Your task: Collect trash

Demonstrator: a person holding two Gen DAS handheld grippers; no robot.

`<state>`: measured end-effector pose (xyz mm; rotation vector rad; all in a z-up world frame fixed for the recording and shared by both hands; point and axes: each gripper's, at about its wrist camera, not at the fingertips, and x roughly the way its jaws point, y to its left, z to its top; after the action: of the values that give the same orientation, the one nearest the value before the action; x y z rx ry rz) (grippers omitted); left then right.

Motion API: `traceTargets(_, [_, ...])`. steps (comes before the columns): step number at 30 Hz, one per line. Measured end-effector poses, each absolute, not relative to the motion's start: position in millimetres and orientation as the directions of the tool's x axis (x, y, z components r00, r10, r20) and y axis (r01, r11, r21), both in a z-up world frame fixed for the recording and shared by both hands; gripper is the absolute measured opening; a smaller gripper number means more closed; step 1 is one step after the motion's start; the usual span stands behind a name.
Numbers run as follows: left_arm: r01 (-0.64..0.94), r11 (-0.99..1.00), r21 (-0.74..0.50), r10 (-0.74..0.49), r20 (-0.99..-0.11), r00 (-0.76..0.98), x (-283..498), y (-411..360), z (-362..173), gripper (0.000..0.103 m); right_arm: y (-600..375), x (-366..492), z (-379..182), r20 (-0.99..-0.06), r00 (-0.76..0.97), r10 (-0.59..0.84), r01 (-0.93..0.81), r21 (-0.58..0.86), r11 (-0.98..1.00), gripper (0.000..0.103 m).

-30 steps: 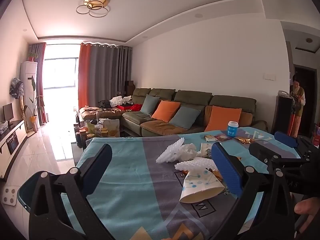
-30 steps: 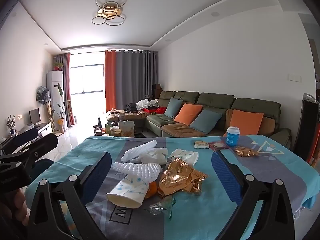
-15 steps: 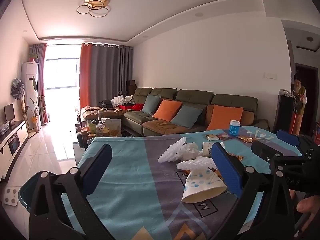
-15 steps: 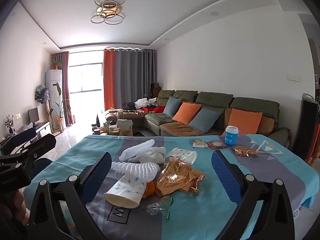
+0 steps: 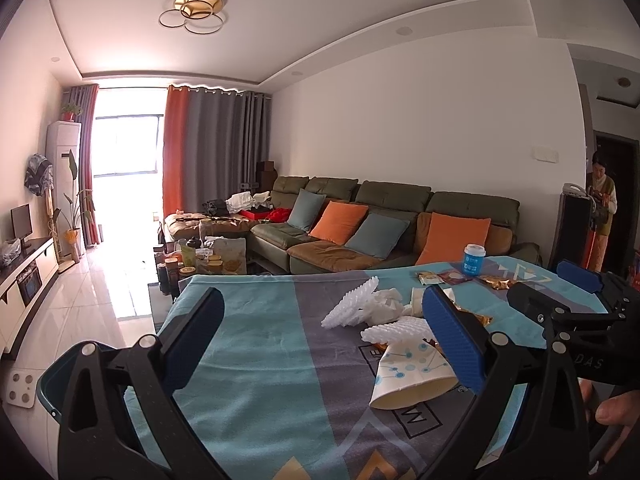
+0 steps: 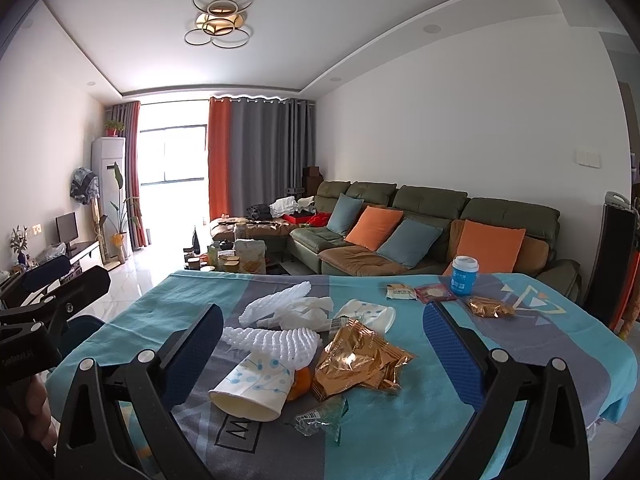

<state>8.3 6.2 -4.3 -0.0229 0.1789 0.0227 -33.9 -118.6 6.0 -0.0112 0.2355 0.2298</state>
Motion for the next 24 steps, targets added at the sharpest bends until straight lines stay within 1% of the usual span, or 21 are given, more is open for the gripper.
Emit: traceTargets(24, [-0.045,0.999,-0.019,0.042,-0.15,0.988,16.3,10.0,-5.6,0.098,-111.6,-34.3,9.2,-0.207,0.952,0.226,-0.229,0.009,0.973,0.097])
